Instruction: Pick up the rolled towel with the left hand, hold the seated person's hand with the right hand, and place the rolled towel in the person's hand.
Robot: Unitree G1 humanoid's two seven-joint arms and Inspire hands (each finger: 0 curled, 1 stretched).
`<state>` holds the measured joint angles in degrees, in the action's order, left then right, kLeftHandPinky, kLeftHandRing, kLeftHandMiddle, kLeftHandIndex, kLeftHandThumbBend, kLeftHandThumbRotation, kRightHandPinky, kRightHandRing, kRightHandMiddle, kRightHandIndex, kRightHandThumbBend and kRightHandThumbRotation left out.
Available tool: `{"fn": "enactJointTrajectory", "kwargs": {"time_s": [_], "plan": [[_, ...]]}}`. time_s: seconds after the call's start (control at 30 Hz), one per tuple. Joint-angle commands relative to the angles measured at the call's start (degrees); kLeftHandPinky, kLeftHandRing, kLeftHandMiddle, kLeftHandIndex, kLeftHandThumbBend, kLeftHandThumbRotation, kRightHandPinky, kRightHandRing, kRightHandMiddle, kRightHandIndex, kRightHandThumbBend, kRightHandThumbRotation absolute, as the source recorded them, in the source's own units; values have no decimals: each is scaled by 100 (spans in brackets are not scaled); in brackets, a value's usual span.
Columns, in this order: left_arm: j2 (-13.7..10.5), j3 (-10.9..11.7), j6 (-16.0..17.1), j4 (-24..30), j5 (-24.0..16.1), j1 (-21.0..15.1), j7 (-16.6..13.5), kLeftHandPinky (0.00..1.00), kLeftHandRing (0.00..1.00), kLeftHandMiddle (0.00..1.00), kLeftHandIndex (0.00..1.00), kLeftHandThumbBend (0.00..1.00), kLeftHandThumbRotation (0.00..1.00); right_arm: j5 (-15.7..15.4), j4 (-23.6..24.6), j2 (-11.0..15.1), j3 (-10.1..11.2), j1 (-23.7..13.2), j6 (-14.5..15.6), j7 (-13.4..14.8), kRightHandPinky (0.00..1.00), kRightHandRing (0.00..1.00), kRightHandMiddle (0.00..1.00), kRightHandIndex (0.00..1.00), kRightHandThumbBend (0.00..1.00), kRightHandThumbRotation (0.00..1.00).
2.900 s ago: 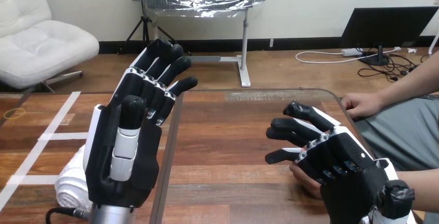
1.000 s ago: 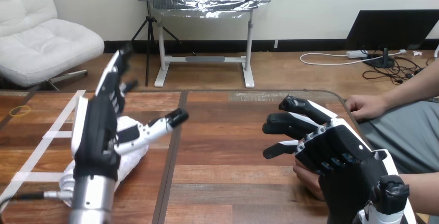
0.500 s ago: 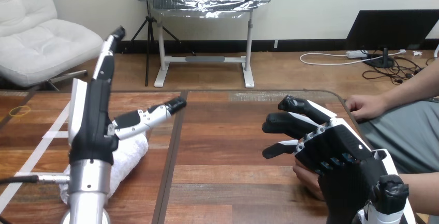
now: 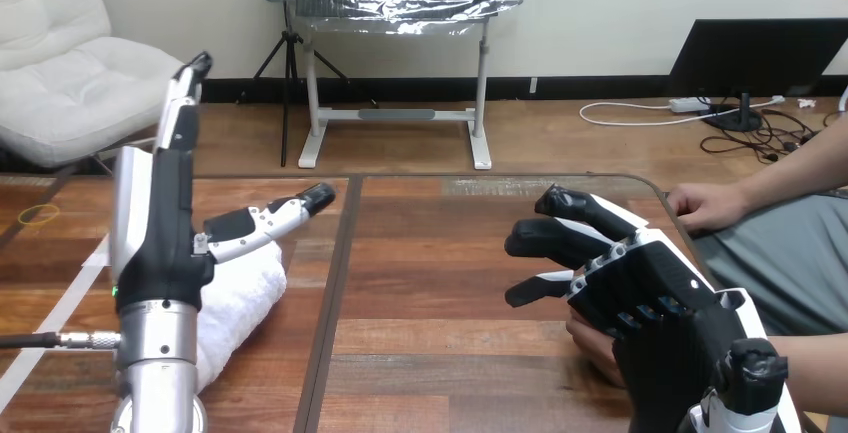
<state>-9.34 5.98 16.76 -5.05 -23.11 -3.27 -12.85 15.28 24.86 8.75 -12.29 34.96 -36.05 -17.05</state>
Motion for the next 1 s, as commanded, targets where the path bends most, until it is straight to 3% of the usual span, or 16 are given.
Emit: {"fn": "enactJointTrajectory", "kwargs": {"time_s": [0.0, 0.3, 0.6, 0.97], "plan": [[-191, -104, -255, -110, -444, -403, -286, 84, 96, 99, 95, 100, 20, -2, 151, -93, 33, -276, -38, 34, 57, 74, 74, 78, 80, 100], [-341, -319, -864, -268, -1421, -516, -905, 79, 93, 97, 94, 100, 21, 25, 142, -75, 37, -286, -44, 13, 57, 73, 74, 77, 80, 100], [-389, -513, -1365, -541, -1967, -671, -1384, 84, 91, 93, 90, 100, 20, 51, 134, -69, 39, -290, -63, -6, 57, 73, 74, 77, 80, 100], [-336, -716, -2256, -715, -2252, -847, -1411, 84, 89, 91, 88, 100, 19, 47, 125, -71, 39, -287, -88, -13, 57, 73, 74, 77, 80, 100]]}}
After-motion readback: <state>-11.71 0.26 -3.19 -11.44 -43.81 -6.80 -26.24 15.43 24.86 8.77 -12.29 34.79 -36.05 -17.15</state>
